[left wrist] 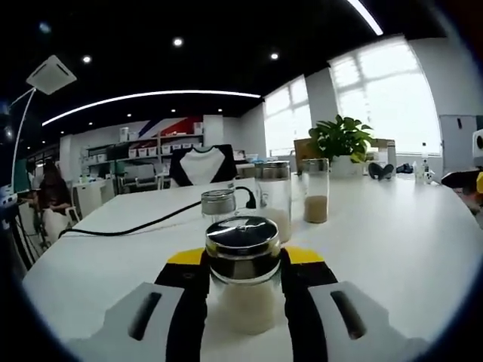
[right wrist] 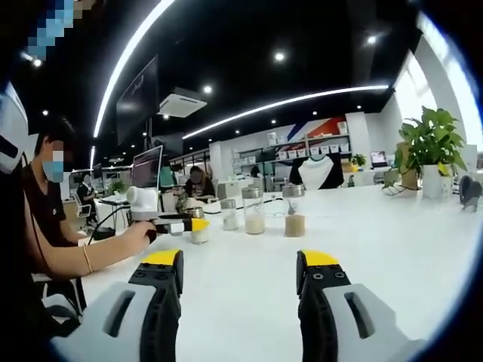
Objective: Rotate the seasoning bottle until the label or dispensing opening points toward the visible target arrow and the bottle remains upright within the marked orientation range
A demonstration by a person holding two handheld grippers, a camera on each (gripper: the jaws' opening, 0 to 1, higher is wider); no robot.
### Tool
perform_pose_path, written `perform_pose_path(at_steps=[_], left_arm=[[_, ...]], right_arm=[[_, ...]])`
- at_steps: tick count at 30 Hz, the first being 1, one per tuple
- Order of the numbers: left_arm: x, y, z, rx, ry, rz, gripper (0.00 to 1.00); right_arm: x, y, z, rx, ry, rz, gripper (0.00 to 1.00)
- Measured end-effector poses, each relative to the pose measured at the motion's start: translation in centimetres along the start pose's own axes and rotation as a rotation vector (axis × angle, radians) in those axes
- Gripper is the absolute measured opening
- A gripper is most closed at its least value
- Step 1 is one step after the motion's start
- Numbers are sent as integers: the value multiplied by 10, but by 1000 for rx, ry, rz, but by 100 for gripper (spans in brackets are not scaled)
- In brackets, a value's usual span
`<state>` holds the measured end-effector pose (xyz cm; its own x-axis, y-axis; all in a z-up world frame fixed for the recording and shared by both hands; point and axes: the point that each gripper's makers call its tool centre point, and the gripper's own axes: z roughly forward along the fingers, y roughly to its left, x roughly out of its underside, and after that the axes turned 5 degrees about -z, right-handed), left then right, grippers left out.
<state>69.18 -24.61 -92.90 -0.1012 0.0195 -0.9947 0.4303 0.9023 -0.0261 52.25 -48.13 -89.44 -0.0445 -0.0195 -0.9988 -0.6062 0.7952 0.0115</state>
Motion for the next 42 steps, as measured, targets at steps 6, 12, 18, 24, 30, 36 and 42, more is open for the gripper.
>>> perform_pose_path(at_steps=[6,12,18,24,30,36,42], left_arm=[[-2,1,5,15,-9,-5,38],[-3,2,4,22,4,4,38],[-13,-10,-5,65,-9,8,38],[-29,-43,-11,182,-33,31,38],[-36,-71,-18,267,-35,35,38],[-42,-94,-27,318,-36,56,38],[-44,-116,-38,390,-26,87,38]], right_arm=[[0,-5,-3,12,-4,2,60],[-1,-9,-6,22,-10,-4,59],[-3,-12,-10,33,-13,-3,60],[0,-9,-9,22,1,-11,60],[0,-4,-5,6,4,-13,60],[2,4,0,-22,16,-18,60],[1,13,6,-53,20,-35,60]])
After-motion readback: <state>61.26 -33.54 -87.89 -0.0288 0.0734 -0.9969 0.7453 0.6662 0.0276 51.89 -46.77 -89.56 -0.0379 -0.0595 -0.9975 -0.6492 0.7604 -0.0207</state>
